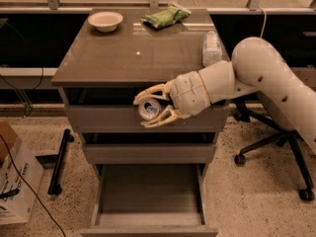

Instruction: Pick redbull can from bottom drawer and place on counter

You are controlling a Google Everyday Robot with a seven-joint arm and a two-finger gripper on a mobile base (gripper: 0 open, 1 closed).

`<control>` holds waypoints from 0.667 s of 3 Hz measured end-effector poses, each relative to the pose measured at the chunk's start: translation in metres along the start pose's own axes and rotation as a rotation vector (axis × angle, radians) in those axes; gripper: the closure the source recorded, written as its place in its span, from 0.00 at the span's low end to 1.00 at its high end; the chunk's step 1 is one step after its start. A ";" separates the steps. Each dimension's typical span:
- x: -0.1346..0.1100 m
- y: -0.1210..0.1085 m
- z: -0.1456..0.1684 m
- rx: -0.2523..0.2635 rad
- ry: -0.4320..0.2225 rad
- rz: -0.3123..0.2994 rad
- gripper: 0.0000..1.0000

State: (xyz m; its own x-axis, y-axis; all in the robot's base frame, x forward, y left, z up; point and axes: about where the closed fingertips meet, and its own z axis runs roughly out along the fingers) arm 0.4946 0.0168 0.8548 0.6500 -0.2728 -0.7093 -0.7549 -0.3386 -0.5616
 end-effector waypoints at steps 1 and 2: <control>-0.004 -0.021 -0.014 0.080 0.039 -0.009 1.00; -0.005 -0.040 -0.028 0.183 0.097 -0.025 1.00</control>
Offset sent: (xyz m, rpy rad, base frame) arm 0.0533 -0.0271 0.0623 0.0871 -0.1888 -0.3238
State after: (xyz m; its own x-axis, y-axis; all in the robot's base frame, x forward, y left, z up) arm 0.5242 0.0062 0.8928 0.6673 -0.3545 -0.6550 -0.7360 -0.1794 -0.6527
